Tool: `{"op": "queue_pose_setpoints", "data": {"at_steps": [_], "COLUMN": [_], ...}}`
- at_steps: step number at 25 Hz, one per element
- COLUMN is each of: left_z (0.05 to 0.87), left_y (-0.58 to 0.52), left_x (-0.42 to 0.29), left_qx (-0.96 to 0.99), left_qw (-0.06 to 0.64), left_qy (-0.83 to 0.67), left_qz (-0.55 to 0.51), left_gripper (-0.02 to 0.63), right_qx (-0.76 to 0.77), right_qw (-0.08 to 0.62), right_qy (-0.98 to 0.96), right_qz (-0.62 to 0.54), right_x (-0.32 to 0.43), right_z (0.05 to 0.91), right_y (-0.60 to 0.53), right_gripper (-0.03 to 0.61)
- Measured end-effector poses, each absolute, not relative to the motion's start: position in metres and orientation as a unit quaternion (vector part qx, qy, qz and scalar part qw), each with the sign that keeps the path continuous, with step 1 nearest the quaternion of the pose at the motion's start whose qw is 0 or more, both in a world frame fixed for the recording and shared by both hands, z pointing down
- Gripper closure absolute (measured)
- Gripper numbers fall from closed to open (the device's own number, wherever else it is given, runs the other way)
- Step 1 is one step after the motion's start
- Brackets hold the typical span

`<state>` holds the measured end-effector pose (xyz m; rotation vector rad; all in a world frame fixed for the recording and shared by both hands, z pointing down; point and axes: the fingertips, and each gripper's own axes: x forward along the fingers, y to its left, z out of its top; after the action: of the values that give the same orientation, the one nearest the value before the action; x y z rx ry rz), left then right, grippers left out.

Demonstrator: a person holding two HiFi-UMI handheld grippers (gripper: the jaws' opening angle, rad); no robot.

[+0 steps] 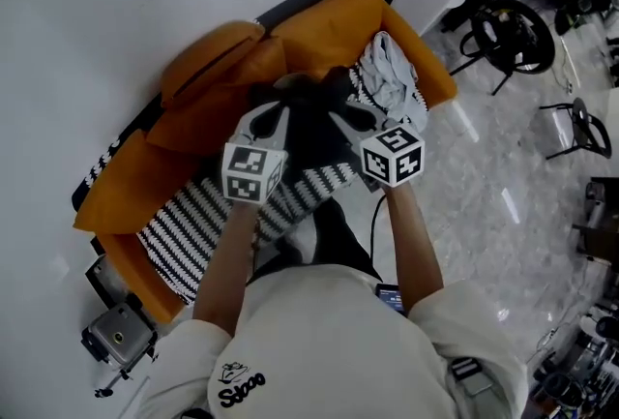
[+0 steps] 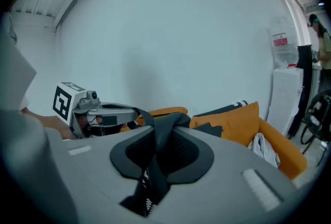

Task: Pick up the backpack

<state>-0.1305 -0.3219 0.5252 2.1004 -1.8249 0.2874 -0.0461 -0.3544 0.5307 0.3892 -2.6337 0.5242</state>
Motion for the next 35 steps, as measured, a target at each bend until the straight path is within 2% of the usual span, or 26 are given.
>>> {"op": "queue_pose_setpoints", "data": {"at_steps": [14, 35], "left_z": [0.382, 0.253], "left_y": [-0.249, -0.126], "left_x": [-0.122, -0.123], "left_qx": [0.763, 0.760], "left_qw": [0.046, -0.058], "left_qy": [-0.644, -0.647], "left_qz": [0.022, -0.016], "left_gripper": [0.595, 0.595], "right_qx": [0.159, 0.111], "right_qw": [0.135, 0.049], "right_qy": [-0.970, -0.991], "right_qz": [0.122, 0.063], "right_x": [-0.036, -0.042], "right_z": [0.392, 0.277], "right_y": [-0.271, -0.139], "right_gripper": [0.515, 0.515]}}
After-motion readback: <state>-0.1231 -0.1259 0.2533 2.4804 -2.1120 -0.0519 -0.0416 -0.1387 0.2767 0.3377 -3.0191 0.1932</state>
